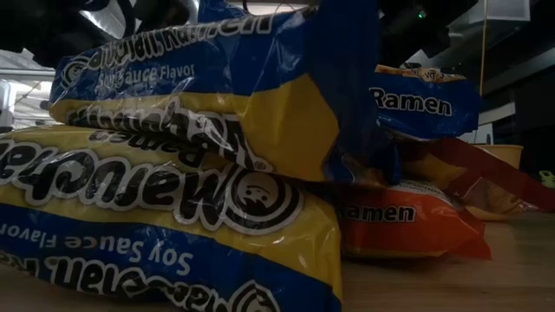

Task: Sort Maruchan noodles
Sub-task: Put the orange noodle pack into the blue bin

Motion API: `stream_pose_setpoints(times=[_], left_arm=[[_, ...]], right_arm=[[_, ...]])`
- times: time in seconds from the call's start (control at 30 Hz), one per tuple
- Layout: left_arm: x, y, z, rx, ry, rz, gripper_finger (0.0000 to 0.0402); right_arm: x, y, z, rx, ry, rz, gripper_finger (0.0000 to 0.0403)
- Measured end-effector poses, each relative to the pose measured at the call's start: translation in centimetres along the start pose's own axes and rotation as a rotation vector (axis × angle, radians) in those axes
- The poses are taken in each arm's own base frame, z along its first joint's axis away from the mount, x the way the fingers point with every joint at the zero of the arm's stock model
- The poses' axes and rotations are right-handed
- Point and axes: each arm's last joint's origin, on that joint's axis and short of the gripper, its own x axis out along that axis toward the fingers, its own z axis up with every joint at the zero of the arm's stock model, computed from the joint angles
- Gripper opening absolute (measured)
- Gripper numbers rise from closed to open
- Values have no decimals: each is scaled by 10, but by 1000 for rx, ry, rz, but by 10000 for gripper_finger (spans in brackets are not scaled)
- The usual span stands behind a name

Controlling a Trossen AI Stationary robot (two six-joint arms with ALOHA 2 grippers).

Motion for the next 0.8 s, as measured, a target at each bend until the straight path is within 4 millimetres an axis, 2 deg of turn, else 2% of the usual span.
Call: stream_pose_setpoints(times=[0.17, 0.57, 0.8], left_arm=[[2, 0, 4, -9, -13, -2, 184], [6, 0, 13, -28, -47, 6, 186], [8, -2, 16, -43, -43, -10, 186]], right_arm=[[0, 0, 0, -4, 0, -1, 280], [0, 0, 0, -5, -8, -2, 280], [15, -3, -5, 21, 28, 42, 280]])
